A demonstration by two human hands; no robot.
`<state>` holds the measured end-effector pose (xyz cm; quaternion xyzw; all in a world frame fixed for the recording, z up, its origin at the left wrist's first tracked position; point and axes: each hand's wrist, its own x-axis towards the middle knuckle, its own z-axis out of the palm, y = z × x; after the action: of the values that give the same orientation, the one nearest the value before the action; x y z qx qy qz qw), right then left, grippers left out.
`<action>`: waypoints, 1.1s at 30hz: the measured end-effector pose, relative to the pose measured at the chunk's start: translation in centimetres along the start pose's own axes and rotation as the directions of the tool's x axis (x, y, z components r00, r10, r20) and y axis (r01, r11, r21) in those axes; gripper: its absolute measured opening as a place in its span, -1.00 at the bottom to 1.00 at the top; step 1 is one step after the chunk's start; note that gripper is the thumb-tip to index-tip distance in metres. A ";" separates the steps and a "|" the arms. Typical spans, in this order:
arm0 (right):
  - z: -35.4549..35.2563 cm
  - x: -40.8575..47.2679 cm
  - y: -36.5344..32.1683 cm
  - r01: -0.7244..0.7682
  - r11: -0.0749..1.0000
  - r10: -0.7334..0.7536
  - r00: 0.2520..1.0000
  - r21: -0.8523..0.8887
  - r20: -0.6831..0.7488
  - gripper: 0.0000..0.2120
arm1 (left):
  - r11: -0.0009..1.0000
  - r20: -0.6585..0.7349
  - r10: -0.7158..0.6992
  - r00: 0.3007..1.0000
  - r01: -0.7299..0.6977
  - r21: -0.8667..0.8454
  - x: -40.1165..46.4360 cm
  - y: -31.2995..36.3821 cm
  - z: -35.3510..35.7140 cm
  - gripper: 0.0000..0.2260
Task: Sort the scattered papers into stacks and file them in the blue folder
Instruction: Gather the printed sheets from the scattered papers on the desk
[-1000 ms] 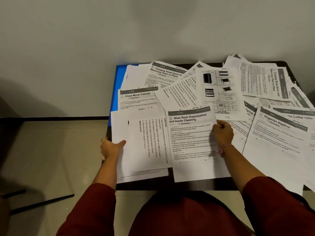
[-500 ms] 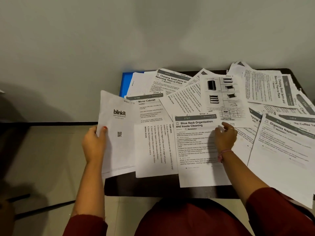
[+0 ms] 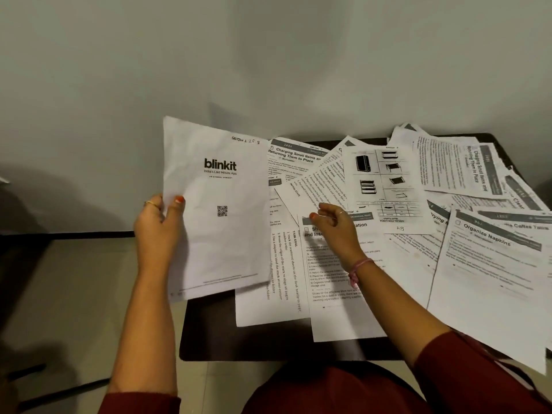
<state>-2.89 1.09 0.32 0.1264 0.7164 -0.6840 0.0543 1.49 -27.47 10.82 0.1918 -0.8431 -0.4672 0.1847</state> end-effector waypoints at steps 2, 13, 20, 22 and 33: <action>0.1 0.1 -0.3 -0.046 0.998 0.043 0.997 0.031 0.068 -0.61 | 0.985 0.052 -0.101 0.994 0.107 -0.133 -0.2 -0.7 0.8 -0.88; -2.3 -0.3 0.4 -0.248 0.968 0.226 0.936 0.049 0.271 -0.74 | 0.812 0.337 -0.379 0.862 0.484 -0.327 -5.0 -4.7 7.9 -0.77; -5.0 -0.5 4.1 -0.294 0.955 0.286 0.946 0.029 0.152 -0.80 | 0.815 0.382 -0.499 0.778 0.571 -0.100 -8.0 -6.0 10.9 -0.75; -6.4 -0.7 5.1 -0.306 0.952 0.307 0.947 -0.024 0.094 -0.77 | 0.794 0.273 -0.576 0.771 0.607 -0.038 -8.1 -6.7 11.0 -0.66; -10.9 -1.8 8.0 -0.392 0.919 0.387 0.917 -0.037 -0.099 -0.73 | 0.813 0.184 -0.583 0.792 0.566 0.139 -7.5 -9.3 11.3 -0.43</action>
<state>1.88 12.00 -6.30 0.2954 0.6974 -0.6329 0.1606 3.75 -20.19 -3.75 0.3932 -0.7773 -0.4866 -0.0668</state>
